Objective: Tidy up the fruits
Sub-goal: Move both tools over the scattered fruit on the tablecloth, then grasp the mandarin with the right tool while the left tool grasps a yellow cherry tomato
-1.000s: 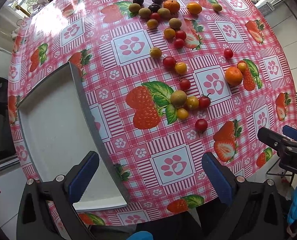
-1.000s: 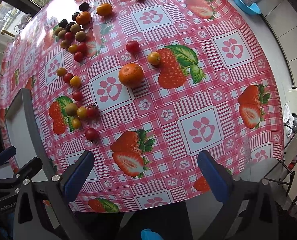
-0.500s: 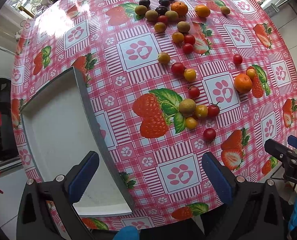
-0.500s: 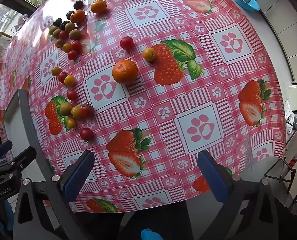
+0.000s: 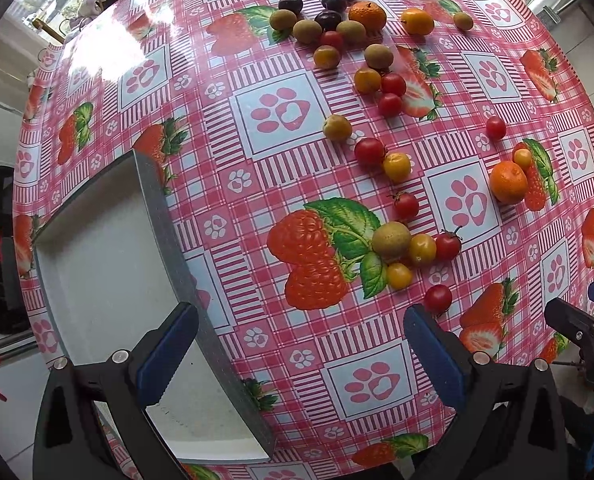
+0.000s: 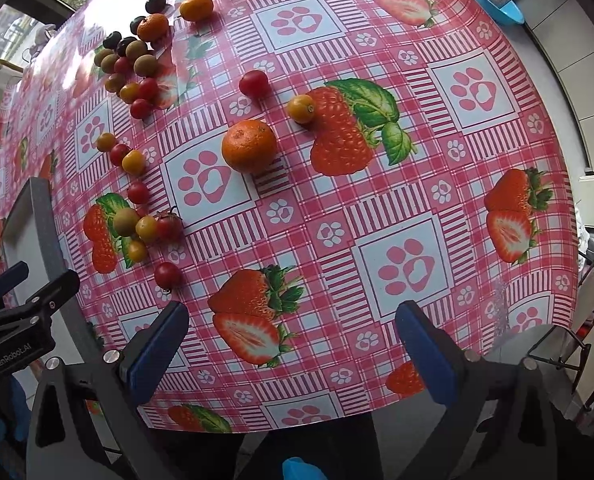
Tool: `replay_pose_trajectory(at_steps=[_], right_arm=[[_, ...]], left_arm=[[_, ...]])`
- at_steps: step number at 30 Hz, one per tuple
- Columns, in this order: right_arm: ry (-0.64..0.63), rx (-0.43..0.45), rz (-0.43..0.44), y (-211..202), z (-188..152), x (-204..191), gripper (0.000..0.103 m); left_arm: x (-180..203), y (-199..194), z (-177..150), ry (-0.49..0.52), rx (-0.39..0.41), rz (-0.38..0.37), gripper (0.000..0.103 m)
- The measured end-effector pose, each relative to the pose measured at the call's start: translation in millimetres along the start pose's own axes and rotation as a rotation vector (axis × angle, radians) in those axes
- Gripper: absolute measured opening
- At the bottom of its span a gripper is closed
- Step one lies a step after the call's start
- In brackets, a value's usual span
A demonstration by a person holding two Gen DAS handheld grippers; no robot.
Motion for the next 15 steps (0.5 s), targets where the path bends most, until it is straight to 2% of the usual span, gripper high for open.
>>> replay_pose_trajectory(at_steps=[3,7,8,9,11,15], right_arm=[[-0.010,0.014,0.003,3,8,-4,0.103],[-0.011,0.030,0.030,10,21,-10,0.103],[-0.010,0.039,0.033,12,26,-12,0.103],[-0.006,0.041,0.042,15,29,-14,0.103],[0.003,0.035,0.048,21,35,-16,0.103],[0.001,0.036,0.041,36,51,-25,0.103]], left_arm=[[-4,4,14,-0.020,0.033,-0.012,0.103],[-7,9,40,-0.001,0.095,0.012,0.103],[-7,11,46,0.007,0.110,0.016,0.102],[-7,13,51,0.018,0.125,0.018,0.096],[-7,22,59,0.039,0.124,0.021,0.090],[-15,43,66,0.041,0.122,0.008,0.089]])
Point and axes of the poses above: each gripper's, at about its wrist camera, not at the fingertips, and y roughly the way its jaws point, x to its right, z to its top, the point moved 6 cm from there along y, roughly the way its jaws point, and after that the axes turned 8 degrees about x, right-handed, at the moved point
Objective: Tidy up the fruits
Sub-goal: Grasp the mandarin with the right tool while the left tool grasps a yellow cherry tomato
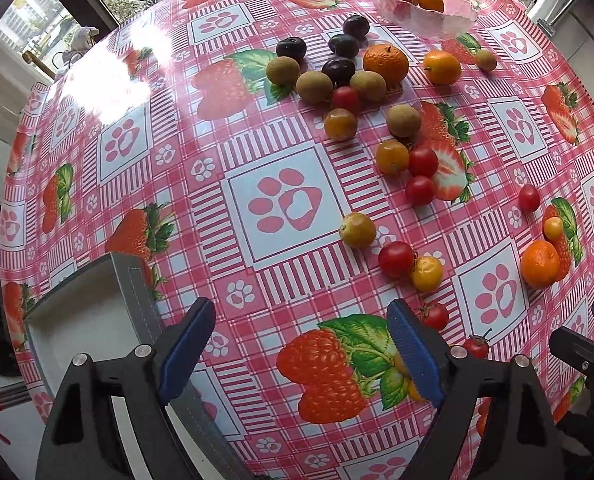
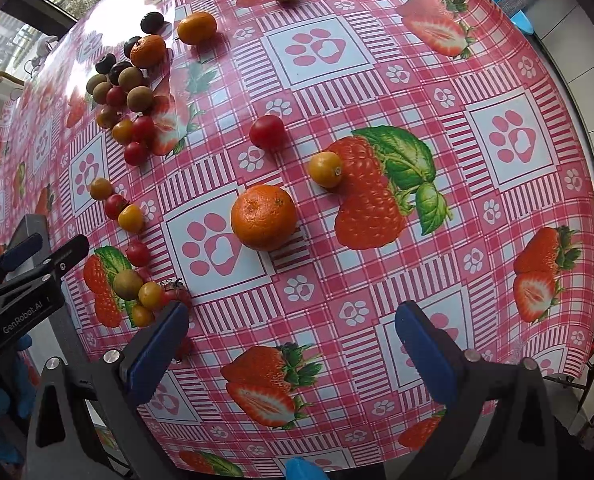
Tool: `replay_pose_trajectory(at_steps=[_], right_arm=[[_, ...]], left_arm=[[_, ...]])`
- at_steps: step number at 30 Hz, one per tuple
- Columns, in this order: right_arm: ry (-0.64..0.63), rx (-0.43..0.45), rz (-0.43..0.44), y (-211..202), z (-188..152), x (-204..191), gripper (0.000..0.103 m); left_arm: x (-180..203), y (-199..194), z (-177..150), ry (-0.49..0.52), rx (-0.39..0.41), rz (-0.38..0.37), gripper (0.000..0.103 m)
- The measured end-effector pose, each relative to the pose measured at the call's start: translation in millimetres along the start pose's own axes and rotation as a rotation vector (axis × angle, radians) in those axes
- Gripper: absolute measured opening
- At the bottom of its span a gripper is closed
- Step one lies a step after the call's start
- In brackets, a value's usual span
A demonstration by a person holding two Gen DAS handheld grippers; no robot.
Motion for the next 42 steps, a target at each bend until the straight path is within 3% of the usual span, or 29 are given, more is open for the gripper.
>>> replay_pose_trajectory(at_steps=[5,11,13,16,17,19,31,40,41,42], right_arm=[[-0.011,-0.003,-0.002,21,15,-15,0.100],[-0.031,0.003,-0.009,46,35,-39,0.081],[-0.033,0.007,-0.002,50,41,-41,0.080],[-0.045,-0.007,-0.008,61,50,-51,0.073],[-0.048,-0.010,-0.004,64,52,-55,0.067],[-0.051,-0.008,-0.013,69,60,-64,0.065],[-0.045,-0.042,0.053,78,71,-69,0.065],[-0.071,-0.037,0.072,68,58,-73,0.065],[-0.076,-0.032,0.065,68,58,-74,0.060],[-0.084,-0.023,0.051,69,58,-75,0.047]], left_arm=[[-1,18,10,0.022,0.019,-0.023,0.089],[-1,24,38,0.013,0.080,-0.065,0.089],[-2,26,46,0.011,0.090,-0.075,0.089],[-5,27,62,-0.002,0.101,-0.118,0.072],[-6,29,58,-0.007,0.100,-0.124,0.068],[-14,31,59,-0.006,0.097,-0.111,0.059],[-13,10,11,0.107,0.085,-0.101,0.059],[18,19,18,0.137,0.092,-0.133,0.059],[24,21,18,0.138,0.090,-0.135,0.056],[27,21,16,0.133,0.085,-0.154,0.045]])
Point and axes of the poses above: each gripper's, at about its wrist camera, not at the fingertips, and y roughly the way its jaws point, x to its right, z to its top, the point moved 6 cm from there along y, roughly the way its jaws point, and after that the axes turned 8 degrees about x, right-handed, at the moved point
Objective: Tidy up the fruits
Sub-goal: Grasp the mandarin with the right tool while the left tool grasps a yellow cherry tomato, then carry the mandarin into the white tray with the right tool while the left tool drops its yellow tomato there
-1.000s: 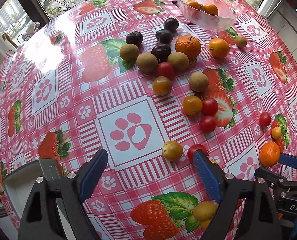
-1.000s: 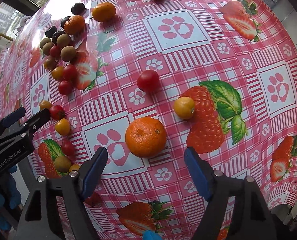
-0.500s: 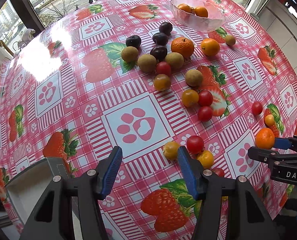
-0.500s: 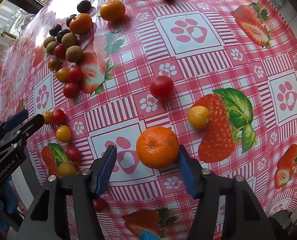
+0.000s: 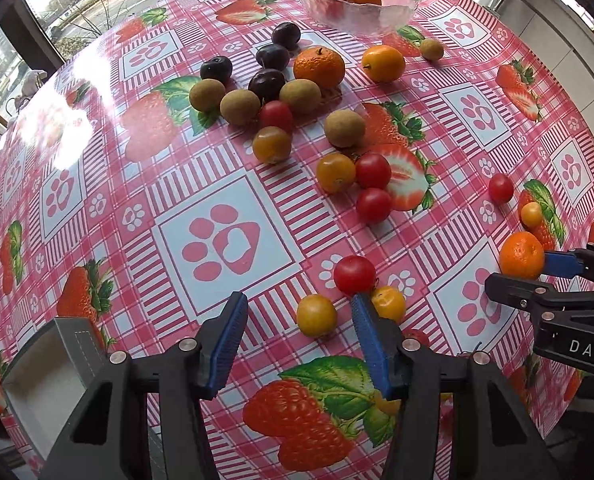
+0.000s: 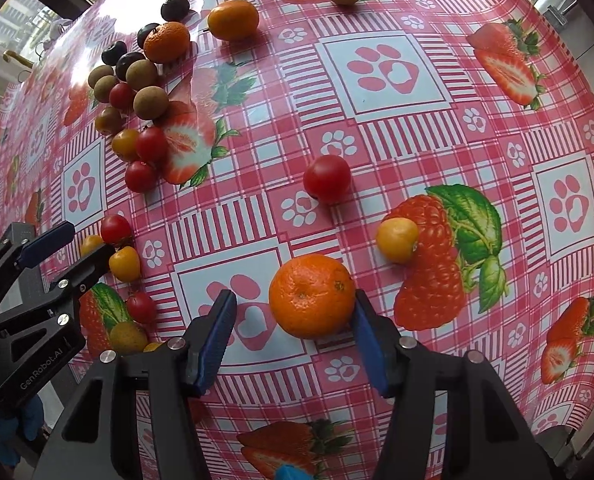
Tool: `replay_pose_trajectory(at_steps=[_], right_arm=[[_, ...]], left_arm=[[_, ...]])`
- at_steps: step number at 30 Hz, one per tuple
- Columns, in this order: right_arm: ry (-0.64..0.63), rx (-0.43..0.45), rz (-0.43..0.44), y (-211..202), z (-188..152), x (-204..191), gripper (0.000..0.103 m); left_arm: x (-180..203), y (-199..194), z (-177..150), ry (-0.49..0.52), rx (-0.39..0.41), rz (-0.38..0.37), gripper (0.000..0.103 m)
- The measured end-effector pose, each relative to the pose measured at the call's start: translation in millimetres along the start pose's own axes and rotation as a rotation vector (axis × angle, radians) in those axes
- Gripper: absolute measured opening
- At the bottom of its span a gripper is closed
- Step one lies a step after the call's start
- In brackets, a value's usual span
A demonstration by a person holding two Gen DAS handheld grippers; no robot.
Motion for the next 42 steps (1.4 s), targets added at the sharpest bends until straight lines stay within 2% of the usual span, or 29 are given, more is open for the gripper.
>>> replay_pose_trajectory(at_steps=[1,2,5,10,19,23,31,42], right_arm=[[-0.006,0.011,-0.006,2,1,-3,0.041],[0.002,0.007,0.021,-2,2,-1,0.041],[0.025,0.007,0.048,-6,1,0,0.041],[0.027,0.005,0.078,-20,-4,2,0.041],[0.000,0.022,0.128,-61,-22,-9,0.041],[-0.032,0.032,0.120,-74,-32,-22,0.041],[-0.127,0.038,0.138,-79,-38,-79,0.041],[-0.338,0.044,0.222,-81,-44,-208,0.041]], left_arm=[[4,1,-2,-0.008,-0.009,-0.026,0.037],[8,2,-5,-0.014,-0.022,-0.047,0.025],[13,2,-8,-0.027,-0.017,-0.054,0.022],[4,-5,-13,-0.131,-0.021,-0.088,0.022],[-2,-38,-10,-0.191,0.038,-0.106,0.022],[-16,-59,-18,-0.243,0.067,-0.115,0.022],[-61,-100,-50,-0.354,0.110,-0.079,0.022],[-160,-123,-113,-0.513,0.111,0.058,0.022]])
Point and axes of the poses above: each gripper's, at about its wrist camera, not at the fingertips, and y roughly the way its jaws point, x to its right, z to its top, the point moved 6 cm from there along y, roughly the way its jaws point, and after that the axes turned 8 degrees about x, right-handed, at the moved point
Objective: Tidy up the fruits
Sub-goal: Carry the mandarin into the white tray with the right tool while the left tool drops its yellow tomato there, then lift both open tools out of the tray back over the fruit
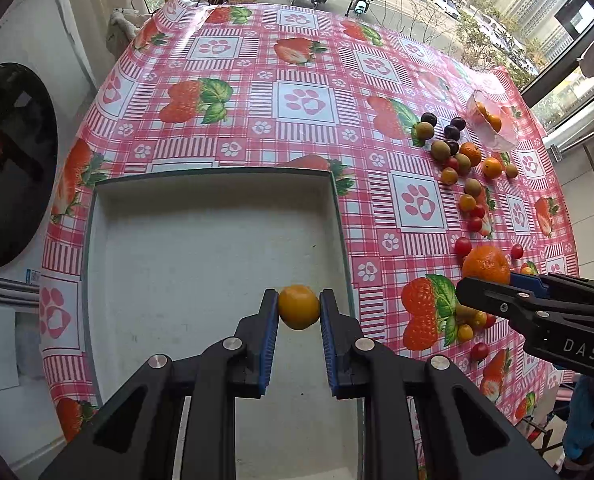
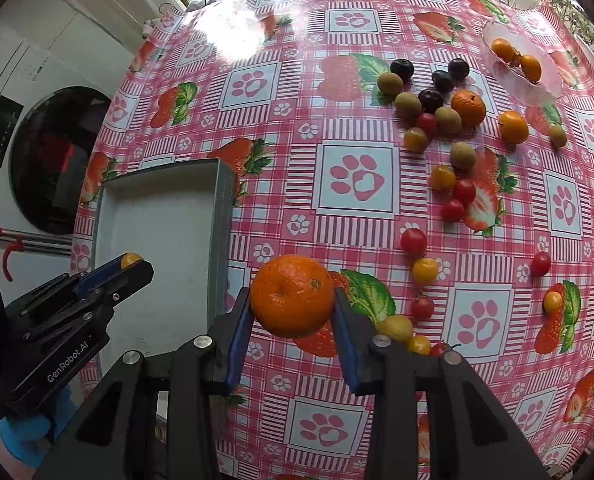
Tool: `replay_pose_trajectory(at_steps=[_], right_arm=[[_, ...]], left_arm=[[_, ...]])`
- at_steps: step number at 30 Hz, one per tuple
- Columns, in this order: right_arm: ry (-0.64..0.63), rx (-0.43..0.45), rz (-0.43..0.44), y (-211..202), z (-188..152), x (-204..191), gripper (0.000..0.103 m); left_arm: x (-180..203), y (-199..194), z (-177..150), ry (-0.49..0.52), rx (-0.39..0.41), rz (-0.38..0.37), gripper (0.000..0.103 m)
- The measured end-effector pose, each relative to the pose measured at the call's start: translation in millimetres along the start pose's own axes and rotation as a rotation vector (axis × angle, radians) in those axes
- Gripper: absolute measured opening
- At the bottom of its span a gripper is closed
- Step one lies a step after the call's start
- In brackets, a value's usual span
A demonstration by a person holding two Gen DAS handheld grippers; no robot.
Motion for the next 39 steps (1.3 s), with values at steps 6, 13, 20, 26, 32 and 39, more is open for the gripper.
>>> replay_pose_trajectory(at_steps=[6,13,20,26,32,39], right_arm=[[-0.080,-0.042,0.043,29,9,-62,0.041],[-0.128,-0.103,0.035,69,15,-94,0.041],[-0.182,-0.136,-0.013,95,18,-101,0.041],[-0.212,-0.168,-0.039,109,11,-104,0.042],[-0.209,-0.194,-0.028,115,5,-100,0.042],[-0.176,-0.139,0.017,98,22,-93,0.073]], left_arm=[[-49,13,-3,-0.034,-0.026,0.083,0.022],[-75,40,-2,-0.053,-0.076,0.126,0.022],[-82,53,-6,-0.041,-0.100,0.160,0.022],[-82,57,-7,-0.038,-0.127,0.159,0.023],[-86,59,-4,-0.031,-0.144,0.157,0.024],[-107,51,-1,-0.085,-0.143,0.189,0.068]])
Point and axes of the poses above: each gripper's, at about its wrist camera, not at the fingertips, and y roughly the way its jaws point, x to its right, z to its top, the point moved 6 cm from there along y, roughly the way its jaws point, and after that the axes turned 8 degrees about x, right-handed, at the moved point
